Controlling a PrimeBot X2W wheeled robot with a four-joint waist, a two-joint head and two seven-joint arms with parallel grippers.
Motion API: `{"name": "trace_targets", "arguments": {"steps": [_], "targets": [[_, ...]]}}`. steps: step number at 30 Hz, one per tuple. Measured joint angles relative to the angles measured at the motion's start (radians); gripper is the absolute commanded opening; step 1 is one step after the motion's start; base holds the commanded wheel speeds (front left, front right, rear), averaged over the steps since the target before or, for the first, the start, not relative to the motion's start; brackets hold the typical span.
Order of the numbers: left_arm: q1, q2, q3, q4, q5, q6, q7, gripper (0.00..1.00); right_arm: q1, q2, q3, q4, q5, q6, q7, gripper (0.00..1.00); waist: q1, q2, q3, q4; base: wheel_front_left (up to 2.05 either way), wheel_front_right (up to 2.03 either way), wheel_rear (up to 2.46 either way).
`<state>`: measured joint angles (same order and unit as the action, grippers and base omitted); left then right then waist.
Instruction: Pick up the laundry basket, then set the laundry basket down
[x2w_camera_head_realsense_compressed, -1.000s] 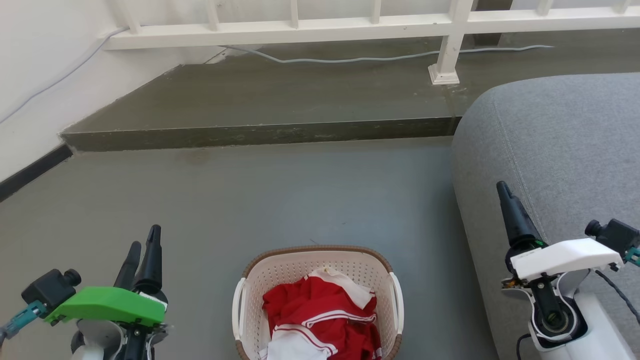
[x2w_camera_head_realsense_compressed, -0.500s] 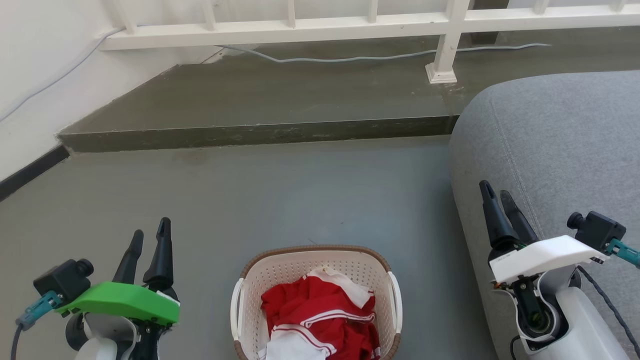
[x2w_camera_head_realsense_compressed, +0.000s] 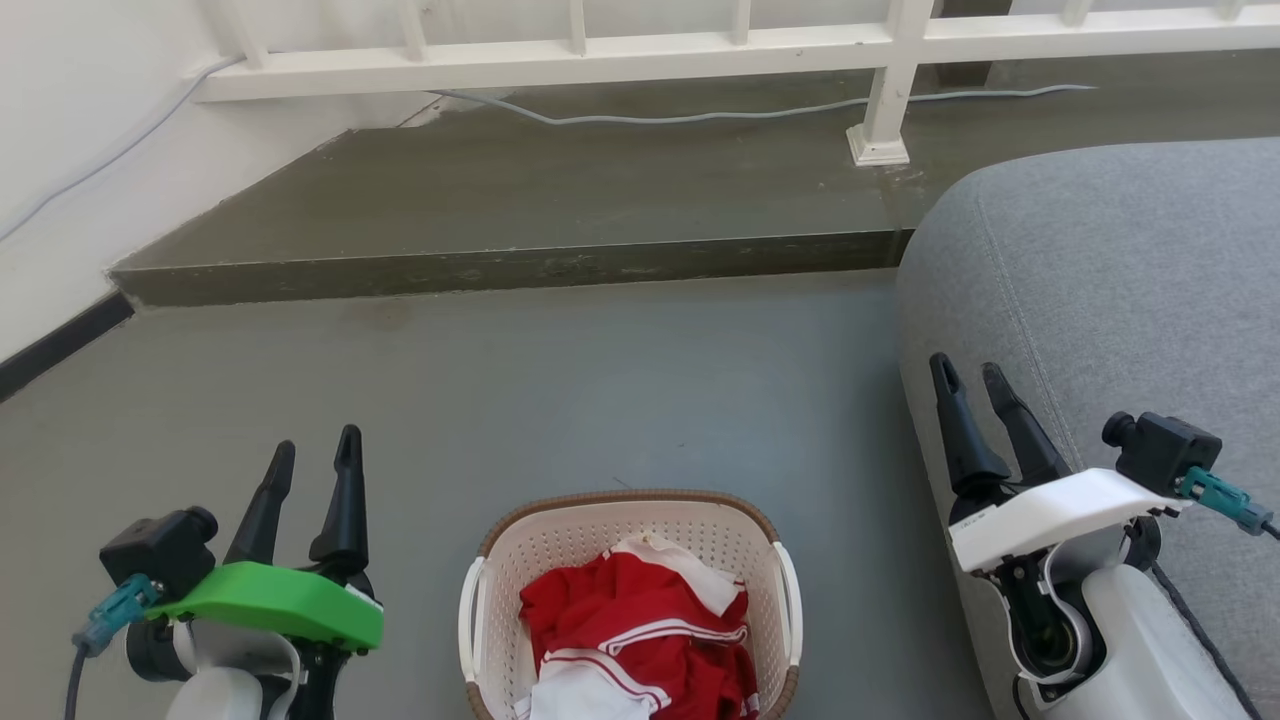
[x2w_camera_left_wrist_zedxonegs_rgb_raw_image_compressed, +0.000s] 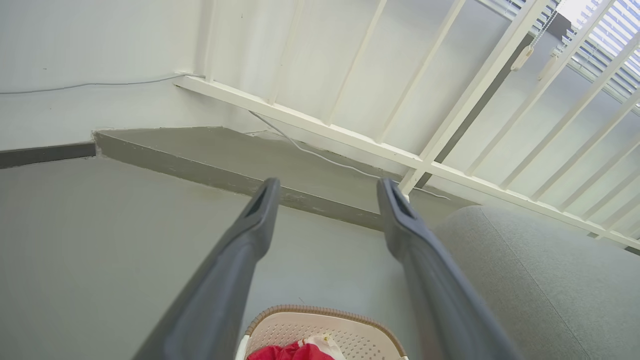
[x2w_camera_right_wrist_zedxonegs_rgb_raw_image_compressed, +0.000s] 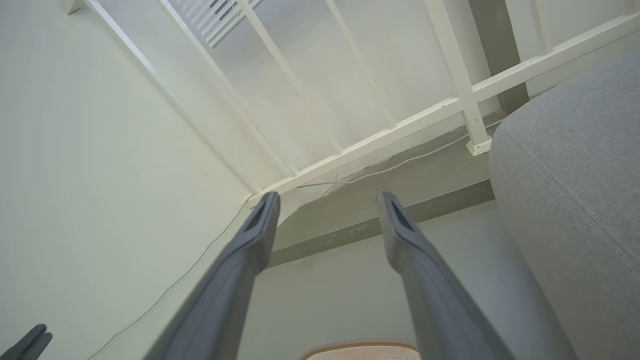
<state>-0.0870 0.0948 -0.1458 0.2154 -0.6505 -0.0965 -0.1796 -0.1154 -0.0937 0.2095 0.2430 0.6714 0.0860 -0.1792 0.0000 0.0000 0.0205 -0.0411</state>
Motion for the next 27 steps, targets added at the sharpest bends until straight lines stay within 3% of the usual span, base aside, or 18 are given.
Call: {"name": "trace_targets", "arguments": {"steps": [20, 27], "targets": [[-0.012, -0.007, -0.023, -0.02, 0.261, -0.013, -0.072, 1.0, -0.017, 0.002, 0.05, -0.006, -0.251, 0.002, -0.07, 1.0, 0.0, 0.0, 0.003, -0.013, 0.0, 0.0, 0.0], [-0.014, -0.011, -0.021, -0.02, 0.267, -0.019, -0.072, 1.0, -0.02, 0.005, 0.04, -0.005, -0.253, 0.002, -0.071, 1.0, 0.0, 0.0, 0.001, -0.014, 0.0, 0.0, 0.0]]}}
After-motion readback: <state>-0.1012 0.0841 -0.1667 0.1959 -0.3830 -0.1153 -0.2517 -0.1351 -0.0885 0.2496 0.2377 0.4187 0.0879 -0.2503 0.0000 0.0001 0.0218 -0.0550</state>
